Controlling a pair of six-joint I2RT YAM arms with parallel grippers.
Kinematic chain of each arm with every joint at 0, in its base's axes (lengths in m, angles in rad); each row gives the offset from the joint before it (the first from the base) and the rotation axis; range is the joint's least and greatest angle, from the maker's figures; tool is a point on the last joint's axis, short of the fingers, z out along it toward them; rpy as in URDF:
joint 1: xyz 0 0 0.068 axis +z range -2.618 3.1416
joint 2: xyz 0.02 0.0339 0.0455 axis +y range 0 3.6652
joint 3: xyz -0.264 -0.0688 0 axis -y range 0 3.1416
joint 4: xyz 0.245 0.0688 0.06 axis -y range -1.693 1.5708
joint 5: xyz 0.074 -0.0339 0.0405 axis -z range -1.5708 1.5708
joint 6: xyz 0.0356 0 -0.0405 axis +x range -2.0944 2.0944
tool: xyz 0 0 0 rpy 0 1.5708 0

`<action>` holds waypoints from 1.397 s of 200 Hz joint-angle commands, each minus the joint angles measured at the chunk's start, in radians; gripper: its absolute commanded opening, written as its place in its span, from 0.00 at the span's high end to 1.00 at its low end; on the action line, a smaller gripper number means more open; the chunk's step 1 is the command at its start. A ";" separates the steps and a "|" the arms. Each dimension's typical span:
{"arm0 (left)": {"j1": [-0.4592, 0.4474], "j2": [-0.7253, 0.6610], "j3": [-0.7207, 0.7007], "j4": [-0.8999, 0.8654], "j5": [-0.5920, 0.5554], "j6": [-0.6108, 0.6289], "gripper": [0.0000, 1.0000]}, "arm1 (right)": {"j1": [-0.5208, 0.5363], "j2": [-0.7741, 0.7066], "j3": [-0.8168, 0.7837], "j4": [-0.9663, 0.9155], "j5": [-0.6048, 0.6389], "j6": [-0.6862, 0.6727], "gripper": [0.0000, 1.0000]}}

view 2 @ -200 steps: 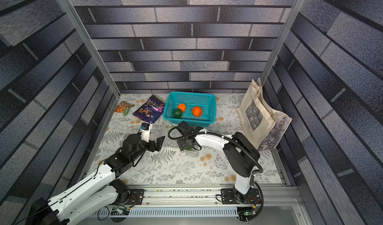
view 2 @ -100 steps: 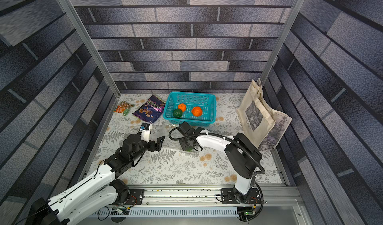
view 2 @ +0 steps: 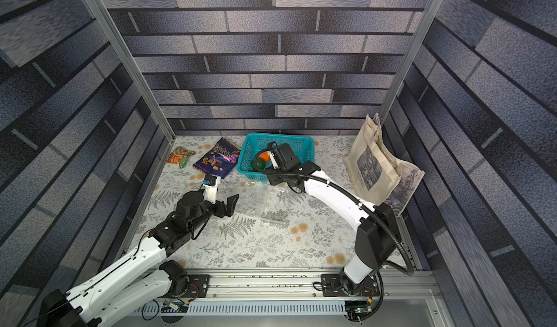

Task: Take oranges out of containers
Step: Place the orange in the basket, then reset both arms

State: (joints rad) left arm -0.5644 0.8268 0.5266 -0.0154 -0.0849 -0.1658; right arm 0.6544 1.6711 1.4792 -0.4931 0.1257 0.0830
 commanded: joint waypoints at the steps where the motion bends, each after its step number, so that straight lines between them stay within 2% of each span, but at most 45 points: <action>1: 0.016 0.000 0.056 -0.058 -0.039 0.037 0.00 | -0.070 0.167 0.148 0.026 -0.050 -0.104 0.49; 25: 0.040 -0.005 0.087 -0.111 -0.089 0.032 0.00 | -0.132 0.340 0.380 -0.015 -0.091 -0.126 0.50; 33: 0.057 -0.004 0.097 -0.154 -0.119 0.018 0.00 | -0.144 0.399 0.441 -0.031 -0.107 -0.127 0.47; 43: 0.084 -0.003 0.108 -0.189 -0.159 -0.007 0.00 | -0.154 0.448 0.493 -0.054 -0.127 -0.132 0.34; 45: 0.091 -0.003 0.111 -0.196 -0.167 -0.012 0.00 | -0.156 0.458 0.500 -0.057 -0.133 -0.134 0.27; 55: 0.135 -0.003 0.118 -0.222 -0.193 -0.045 0.00 | -0.156 0.476 0.510 -0.059 -0.150 -0.141 0.13; 70: 0.209 -0.016 0.116 -0.241 -0.193 -0.090 0.00 | -0.157 0.470 0.487 -0.050 -0.165 -0.148 0.00; 90: 0.297 -0.039 0.098 -0.236 -0.170 -0.116 0.00 | -0.158 0.366 0.327 0.029 -0.156 -0.144 0.00; 102: 0.335 -0.042 0.093 -0.239 -0.174 -0.110 0.00 | -0.161 0.221 0.174 0.092 -0.147 -0.133 0.00; 133: 0.376 -0.050 0.032 -0.203 -0.335 -0.071 0.00 | -0.168 -0.166 -0.322 0.297 -0.106 -0.084 0.00; 143: 0.397 -0.070 -0.021 -0.128 -0.347 -0.073 0.00 | -0.177 -0.289 -0.520 0.385 -0.053 -0.062 0.00; 155: 0.412 -0.084 -0.118 0.069 -0.399 -0.043 0.00 | -0.201 -0.425 -0.708 0.491 0.025 -0.038 0.00; 176: 0.476 -0.047 -0.307 0.449 -0.390 0.023 0.00 | -0.295 -0.575 -0.914 0.598 0.166 0.006 0.00; 195: 0.585 0.097 -0.364 0.633 -0.297 0.007 0.00 | -0.383 -0.577 -1.008 0.739 0.232 -0.004 0.00; 211: 0.634 0.276 -0.387 0.851 -0.237 0.006 0.00 | -0.411 -0.533 -1.026 0.858 0.272 -0.068 0.00; 225: 0.650 0.443 -0.371 1.048 -0.193 0.013 0.00 | -0.455 -0.439 -1.025 0.949 0.250 -0.070 0.00; 240: 0.675 0.621 -0.293 1.084 -0.136 -0.019 0.00 | -0.477 -0.297 -1.042 1.101 0.261 -0.097 0.00; 246: 0.672 0.707 -0.269 1.168 -0.085 0.023 0.00 | -0.492 -0.241 -1.038 1.174 0.265 -0.109 0.00; 250: 0.656 0.742 -0.248 1.149 -0.065 0.047 0.00 | -0.495 -0.232 -1.017 1.143 0.268 -0.117 0.00; 256: 0.607 0.768 -0.212 1.125 -0.143 0.089 0.00 | -0.538 -0.204 -1.004 1.141 0.198 -0.096 0.00; 259: 0.599 0.761 -0.192 1.073 -0.158 0.095 0.00 | -0.558 -0.182 -1.001 1.141 0.169 -0.075 0.00; 264: 0.604 0.737 -0.154 0.956 -0.142 0.084 0.00 | -0.586 -0.153 -1.040 1.274 0.119 -0.059 0.00; 269: 0.612 0.722 -0.126 0.874 -0.136 0.066 0.00 | -0.601 -0.179 -1.064 1.264 0.094 -0.048 0.00; 279: 0.612 0.750 -0.147 0.979 -0.130 0.081 0.00 | -0.607 -0.143 -1.118 1.395 0.094 -0.041 0.00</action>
State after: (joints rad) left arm 0.0593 1.5845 0.3317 0.8902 -0.2523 -0.1375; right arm 0.1017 1.4906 0.4423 0.5816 0.2935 0.0139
